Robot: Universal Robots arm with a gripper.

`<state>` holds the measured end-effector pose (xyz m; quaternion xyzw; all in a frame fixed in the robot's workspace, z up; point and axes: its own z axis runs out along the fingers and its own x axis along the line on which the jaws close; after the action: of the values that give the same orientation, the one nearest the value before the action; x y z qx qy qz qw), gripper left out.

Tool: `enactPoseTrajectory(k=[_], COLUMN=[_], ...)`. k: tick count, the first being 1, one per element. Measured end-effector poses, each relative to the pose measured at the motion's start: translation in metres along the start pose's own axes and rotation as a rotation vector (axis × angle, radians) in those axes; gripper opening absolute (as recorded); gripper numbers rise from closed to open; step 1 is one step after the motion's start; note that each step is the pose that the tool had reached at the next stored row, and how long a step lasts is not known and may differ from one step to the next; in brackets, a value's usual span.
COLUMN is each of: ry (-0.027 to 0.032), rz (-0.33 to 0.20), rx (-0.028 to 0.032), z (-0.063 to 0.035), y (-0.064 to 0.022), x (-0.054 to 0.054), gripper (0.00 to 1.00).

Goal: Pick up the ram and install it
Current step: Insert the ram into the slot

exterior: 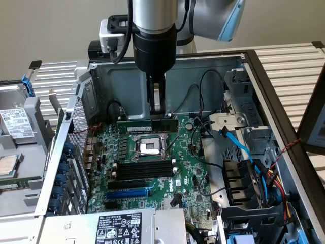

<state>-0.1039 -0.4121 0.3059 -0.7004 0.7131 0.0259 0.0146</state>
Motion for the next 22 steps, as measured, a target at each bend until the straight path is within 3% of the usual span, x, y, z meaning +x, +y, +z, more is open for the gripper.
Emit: enactPoseTrajectory(k=[22], ry=[0.0001], rz=[0.0], rx=[0.0], z=[0.0402], y=[0.0071], x=[0.0], gripper=[0.14])
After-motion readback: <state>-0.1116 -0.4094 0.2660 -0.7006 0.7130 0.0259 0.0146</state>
